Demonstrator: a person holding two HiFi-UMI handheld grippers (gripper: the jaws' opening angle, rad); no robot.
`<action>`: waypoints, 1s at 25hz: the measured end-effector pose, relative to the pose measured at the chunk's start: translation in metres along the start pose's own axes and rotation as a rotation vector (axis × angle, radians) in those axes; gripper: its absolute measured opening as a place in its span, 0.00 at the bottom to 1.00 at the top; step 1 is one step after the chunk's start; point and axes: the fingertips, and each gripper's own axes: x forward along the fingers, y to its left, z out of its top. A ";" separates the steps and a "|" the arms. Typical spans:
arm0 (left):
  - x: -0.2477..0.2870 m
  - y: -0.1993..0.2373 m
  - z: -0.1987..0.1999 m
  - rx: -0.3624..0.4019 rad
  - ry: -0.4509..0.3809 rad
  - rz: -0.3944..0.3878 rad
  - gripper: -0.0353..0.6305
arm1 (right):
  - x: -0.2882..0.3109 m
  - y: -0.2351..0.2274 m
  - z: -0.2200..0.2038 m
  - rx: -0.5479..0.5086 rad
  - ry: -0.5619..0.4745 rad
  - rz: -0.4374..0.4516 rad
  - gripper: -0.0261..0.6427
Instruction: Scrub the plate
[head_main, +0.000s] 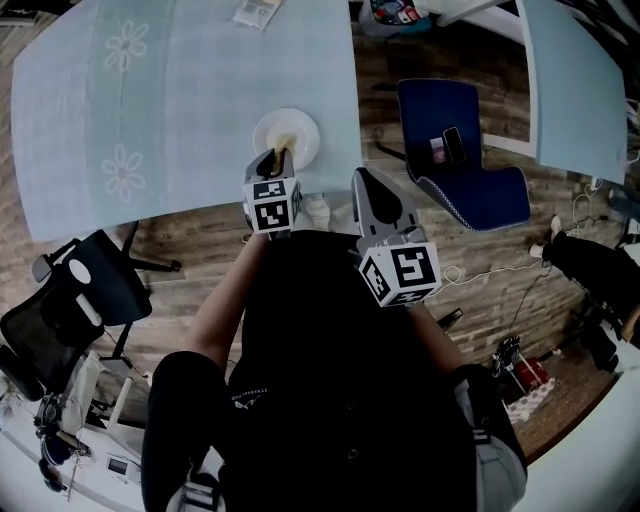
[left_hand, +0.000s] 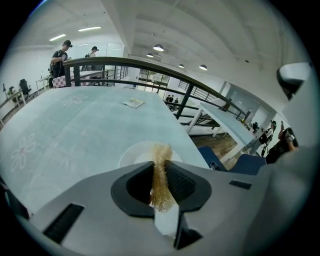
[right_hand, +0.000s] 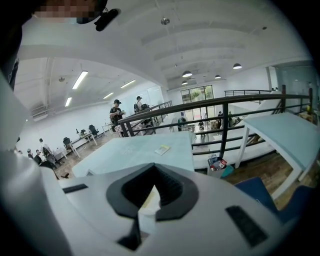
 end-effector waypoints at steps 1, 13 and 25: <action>0.001 -0.005 -0.002 -0.007 0.004 0.001 0.16 | -0.002 -0.004 0.000 0.002 0.003 0.006 0.05; 0.021 -0.037 -0.022 -0.057 0.036 0.078 0.16 | -0.012 -0.034 -0.005 -0.012 0.033 0.086 0.05; 0.033 -0.033 -0.022 -0.020 0.044 0.095 0.16 | -0.020 -0.045 -0.009 -0.007 0.034 0.058 0.05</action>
